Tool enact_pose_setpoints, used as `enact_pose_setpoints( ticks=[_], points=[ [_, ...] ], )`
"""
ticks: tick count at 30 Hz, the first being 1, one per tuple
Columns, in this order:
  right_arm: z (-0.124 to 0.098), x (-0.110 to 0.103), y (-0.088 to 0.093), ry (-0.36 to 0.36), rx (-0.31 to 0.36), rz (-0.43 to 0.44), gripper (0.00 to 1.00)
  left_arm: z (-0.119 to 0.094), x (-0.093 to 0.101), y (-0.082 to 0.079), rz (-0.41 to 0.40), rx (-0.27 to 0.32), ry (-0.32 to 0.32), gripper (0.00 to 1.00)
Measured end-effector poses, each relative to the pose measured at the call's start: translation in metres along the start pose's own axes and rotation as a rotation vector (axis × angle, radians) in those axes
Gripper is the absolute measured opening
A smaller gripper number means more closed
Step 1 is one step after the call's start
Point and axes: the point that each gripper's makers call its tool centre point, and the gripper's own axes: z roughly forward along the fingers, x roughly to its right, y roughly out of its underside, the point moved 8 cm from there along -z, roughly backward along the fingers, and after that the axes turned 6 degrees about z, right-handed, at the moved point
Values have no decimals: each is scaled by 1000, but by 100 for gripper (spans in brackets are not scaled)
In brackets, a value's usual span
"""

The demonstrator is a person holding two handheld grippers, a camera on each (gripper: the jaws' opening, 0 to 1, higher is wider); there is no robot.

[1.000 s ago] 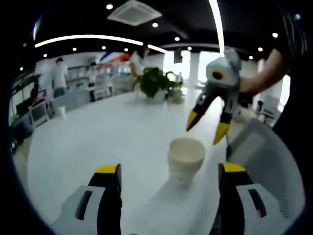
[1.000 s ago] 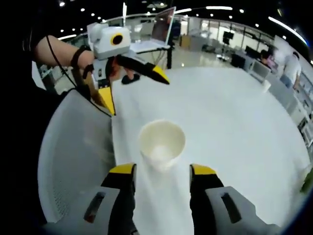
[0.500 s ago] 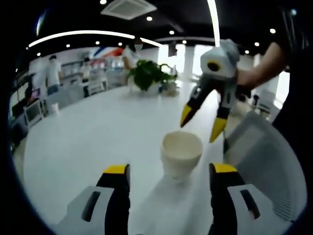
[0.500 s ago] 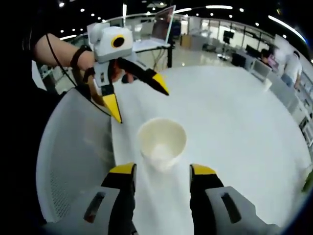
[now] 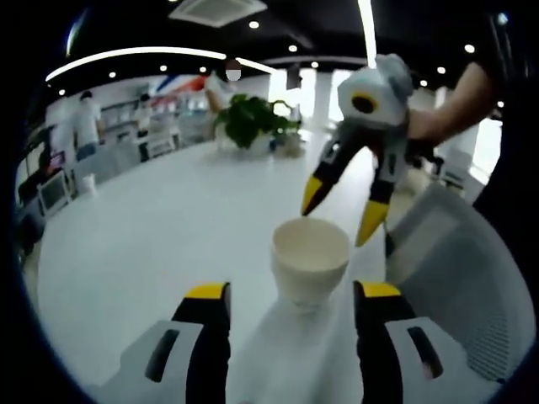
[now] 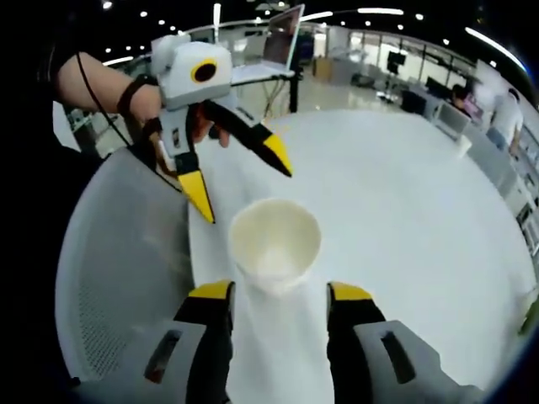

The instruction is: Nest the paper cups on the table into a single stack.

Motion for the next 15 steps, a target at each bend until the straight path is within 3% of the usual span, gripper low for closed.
enact_pose_setpoints(
  ticks=[15],
  points=[
    [17,-6,2,-12,-42,-65,42,9,5,1,11,-34,29,53]
  ],
)
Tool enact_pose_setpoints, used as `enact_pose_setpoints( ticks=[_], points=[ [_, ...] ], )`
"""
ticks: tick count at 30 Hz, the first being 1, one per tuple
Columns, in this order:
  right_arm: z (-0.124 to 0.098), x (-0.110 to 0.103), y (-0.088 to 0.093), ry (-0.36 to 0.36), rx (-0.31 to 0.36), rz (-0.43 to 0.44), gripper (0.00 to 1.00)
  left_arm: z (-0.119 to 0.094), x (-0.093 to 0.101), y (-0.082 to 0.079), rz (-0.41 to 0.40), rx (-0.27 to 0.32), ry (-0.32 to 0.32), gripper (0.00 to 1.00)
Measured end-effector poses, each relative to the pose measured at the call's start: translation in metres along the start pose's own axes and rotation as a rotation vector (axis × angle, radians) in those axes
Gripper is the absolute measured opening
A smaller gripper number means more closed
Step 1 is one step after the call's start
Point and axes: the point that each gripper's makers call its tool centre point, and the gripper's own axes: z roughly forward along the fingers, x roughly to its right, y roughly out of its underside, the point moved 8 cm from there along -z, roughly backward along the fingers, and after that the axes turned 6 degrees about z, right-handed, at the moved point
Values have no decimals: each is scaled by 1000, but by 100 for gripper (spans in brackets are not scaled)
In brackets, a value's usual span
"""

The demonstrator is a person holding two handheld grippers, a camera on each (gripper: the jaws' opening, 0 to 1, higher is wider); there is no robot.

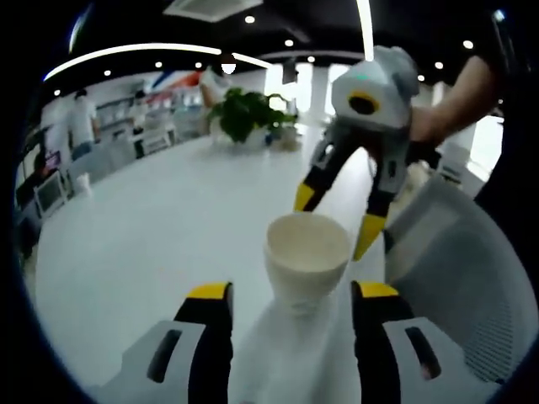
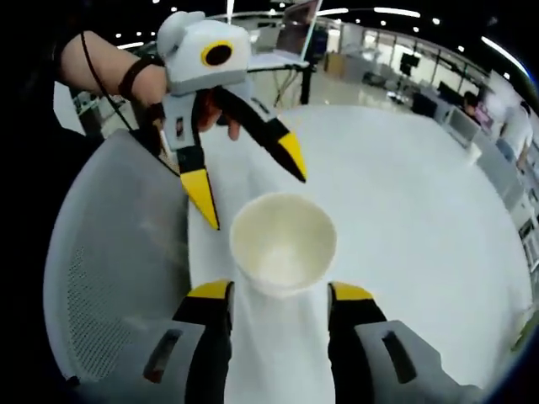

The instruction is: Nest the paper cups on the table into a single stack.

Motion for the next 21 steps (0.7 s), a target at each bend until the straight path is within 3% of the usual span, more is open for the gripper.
enact_pose_setpoints(
  ticks=[16,21],
  points=[
    [7,4,-1,-30,13,-12,41,16,1,-4,42,-33,58,48],
    [6,6,-6,-26,25,-30,37,18,1,-4,42,-35,67,43]
  ],
)
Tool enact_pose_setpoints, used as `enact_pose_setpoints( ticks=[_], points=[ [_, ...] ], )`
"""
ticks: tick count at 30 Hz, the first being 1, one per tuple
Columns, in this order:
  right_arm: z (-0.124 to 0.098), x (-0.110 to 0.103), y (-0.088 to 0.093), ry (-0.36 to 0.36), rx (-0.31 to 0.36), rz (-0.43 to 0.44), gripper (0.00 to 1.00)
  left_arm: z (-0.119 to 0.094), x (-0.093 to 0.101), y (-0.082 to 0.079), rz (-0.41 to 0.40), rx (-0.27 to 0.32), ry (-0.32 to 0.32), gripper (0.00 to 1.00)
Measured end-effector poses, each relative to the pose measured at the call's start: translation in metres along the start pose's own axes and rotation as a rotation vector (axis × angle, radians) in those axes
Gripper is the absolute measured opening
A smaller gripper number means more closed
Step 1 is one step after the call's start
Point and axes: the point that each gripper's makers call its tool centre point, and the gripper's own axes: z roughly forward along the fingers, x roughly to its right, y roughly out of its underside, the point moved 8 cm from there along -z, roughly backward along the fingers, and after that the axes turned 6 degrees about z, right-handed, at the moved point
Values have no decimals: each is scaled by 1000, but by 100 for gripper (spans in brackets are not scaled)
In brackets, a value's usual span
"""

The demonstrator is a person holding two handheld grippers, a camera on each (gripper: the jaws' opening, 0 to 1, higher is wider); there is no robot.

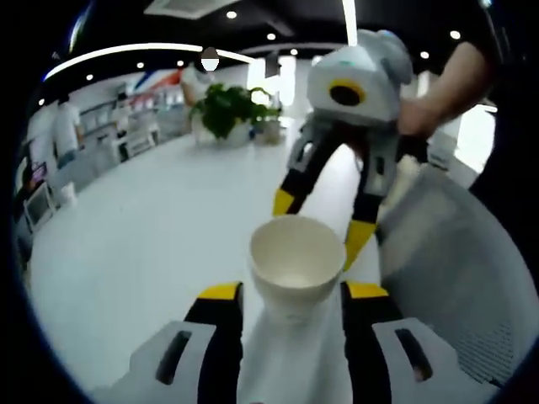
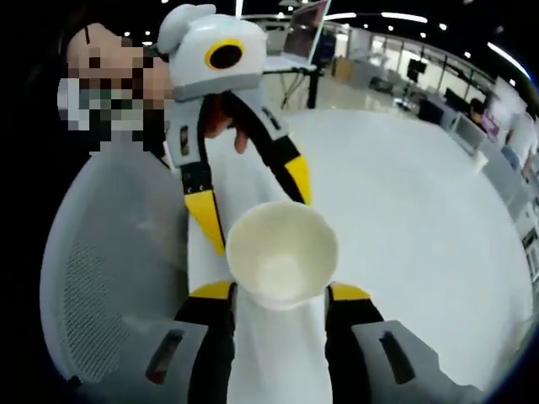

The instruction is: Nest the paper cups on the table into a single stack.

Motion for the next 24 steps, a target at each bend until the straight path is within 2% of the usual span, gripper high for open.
enact_pose_setpoints(
  ticks=[2,5,11,19,24],
  points=[
    [0,1,1,-8,4,5,33,1,0,1,12,-9,6,40],
    [0,1,2,-9,2,6,32,1,-1,1,5,-6,3,41],
    [5,1,3,-17,20,17,39,3,-1,0,6,0,9,41],
    [10,4,1,-11,19,23,40,7,-3,-2,61,-15,21,41],
    [10,4,0,-9,20,24,40,7,-5,-3,56,-22,26,41]
  ],
)
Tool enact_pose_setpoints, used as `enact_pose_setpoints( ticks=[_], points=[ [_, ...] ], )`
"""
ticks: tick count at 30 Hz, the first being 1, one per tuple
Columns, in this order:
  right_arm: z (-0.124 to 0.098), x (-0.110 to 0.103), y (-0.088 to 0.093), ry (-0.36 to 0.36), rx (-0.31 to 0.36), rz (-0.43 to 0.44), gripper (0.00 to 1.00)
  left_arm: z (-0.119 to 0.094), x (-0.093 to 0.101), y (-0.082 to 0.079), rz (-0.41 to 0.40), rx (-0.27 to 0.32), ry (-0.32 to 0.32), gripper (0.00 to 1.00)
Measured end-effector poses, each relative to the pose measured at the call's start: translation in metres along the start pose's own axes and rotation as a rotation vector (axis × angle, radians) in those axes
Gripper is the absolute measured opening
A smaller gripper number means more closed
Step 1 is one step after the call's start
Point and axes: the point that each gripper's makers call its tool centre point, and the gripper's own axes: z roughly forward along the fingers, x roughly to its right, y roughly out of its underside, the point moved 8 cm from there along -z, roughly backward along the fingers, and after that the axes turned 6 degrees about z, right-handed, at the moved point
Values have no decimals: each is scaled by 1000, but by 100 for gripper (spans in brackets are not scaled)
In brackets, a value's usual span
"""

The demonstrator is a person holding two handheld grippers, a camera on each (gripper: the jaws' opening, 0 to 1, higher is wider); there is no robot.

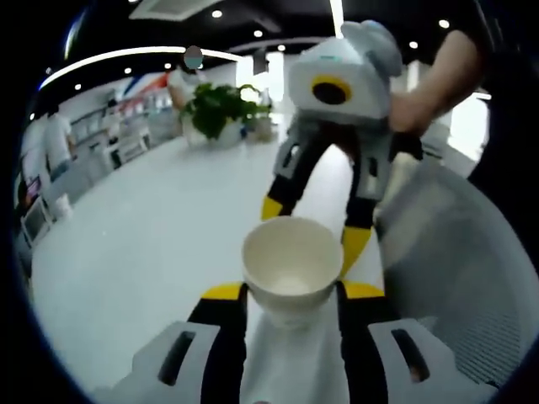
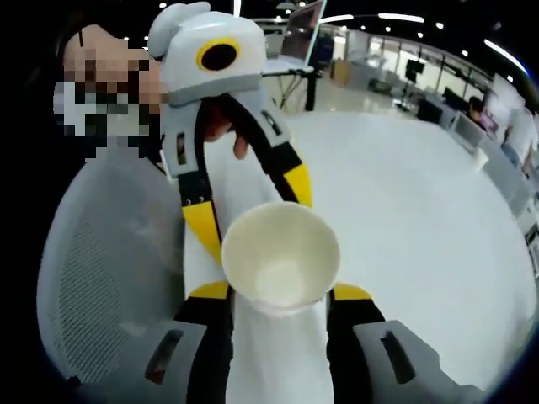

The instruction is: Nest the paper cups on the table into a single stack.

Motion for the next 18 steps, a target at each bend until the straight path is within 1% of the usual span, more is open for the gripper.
enact_pose_setpoints(
  ticks=[3,7,11,14,18],
  points=[
    [-3,1,-1,2,11,9,40,-1,-2,-2,-26,12,-3,41],
    [-7,5,-4,6,20,11,40,-1,-5,-6,-25,23,-7,41],
    [-11,12,-6,19,32,16,40,1,-13,-11,-22,33,-6,41],
    [-15,19,-10,43,46,21,40,2,-21,-17,8,31,-4,41],
    [-18,30,-13,66,72,42,39,4,-35,-25,40,23,0,41]
  ],
)
